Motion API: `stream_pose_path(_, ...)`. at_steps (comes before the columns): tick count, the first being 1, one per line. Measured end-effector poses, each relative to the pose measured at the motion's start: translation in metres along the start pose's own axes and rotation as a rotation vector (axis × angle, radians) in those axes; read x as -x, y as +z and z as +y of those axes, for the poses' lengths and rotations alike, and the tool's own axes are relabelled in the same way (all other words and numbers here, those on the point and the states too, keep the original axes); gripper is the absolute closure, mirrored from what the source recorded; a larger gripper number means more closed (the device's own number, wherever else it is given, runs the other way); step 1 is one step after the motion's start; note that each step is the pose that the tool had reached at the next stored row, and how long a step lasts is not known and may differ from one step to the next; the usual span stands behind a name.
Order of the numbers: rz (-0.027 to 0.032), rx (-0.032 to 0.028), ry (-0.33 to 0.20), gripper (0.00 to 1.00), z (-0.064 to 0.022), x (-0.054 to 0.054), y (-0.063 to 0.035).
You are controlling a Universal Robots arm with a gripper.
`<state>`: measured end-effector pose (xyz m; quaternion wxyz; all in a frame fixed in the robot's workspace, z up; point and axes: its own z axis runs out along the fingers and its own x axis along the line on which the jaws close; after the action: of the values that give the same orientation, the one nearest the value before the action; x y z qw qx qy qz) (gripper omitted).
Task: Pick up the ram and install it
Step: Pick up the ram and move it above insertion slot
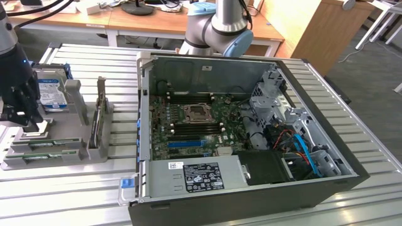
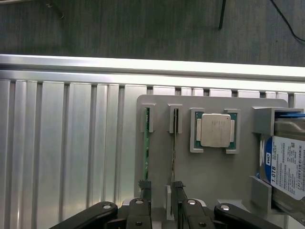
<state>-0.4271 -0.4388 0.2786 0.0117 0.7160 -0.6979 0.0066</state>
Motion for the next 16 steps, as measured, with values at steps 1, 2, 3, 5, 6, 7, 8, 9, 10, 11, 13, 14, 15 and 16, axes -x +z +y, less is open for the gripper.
stream_pose_path(1, 0.0000, 0.0000, 0.000, 0.69, 0.0001, -0.0010, 0.0000)
stream_pose_path(2, 0.0000, 0.0000, 0.000, 0.69, 0.0001, -0.0021, 0.0001)
stream_pose_path(3, 0.0000, 0.0000, 0.000, 0.69, 0.0001, -0.0033, 0.0001)
stream_pose_path(5, 0.0000, 0.0001, 0.000, 0.69, 0.0002, -0.0051, 0.0001)
stream_pose_path(6, 0.0000, 0.0000, 0.000, 0.69, 0.0002, -0.0059, 0.0001)
stream_pose_path(7, -0.0001, 0.0000, 0.000, 0.69, 0.0003, -0.0064, 0.0002)
stream_pose_path(8, 0.0000, 0.0000, 0.000, 0.69, 0.0003, -0.0064, 0.0001)
stream_pose_path(9, -0.0001, -0.0001, 0.000, 0.69, 0.0003, -0.0064, 0.0002)
stream_pose_path(10, -0.0001, -0.0001, 0.000, 0.69, 0.0003, -0.0064, 0.0002)
stream_pose_path(11, 0.0000, 0.0000, 0.000, 0.69, 0.0003, -0.0065, 0.0002)
stream_pose_path(13, 0.0000, 0.0000, 0.000, 0.69, 0.0003, -0.0065, 0.0005)
stream_pose_path(14, -0.0002, -0.0002, 0.000, 0.69, 0.0003, -0.0065, 0.0013)
stream_pose_path(15, -0.0001, -0.0001, 0.000, 0.69, 0.0003, -0.0064, 0.0024)
stream_pose_path(16, 0.0000, 0.0001, 0.000, 0.69, 0.0003, -0.0064, 0.0037)
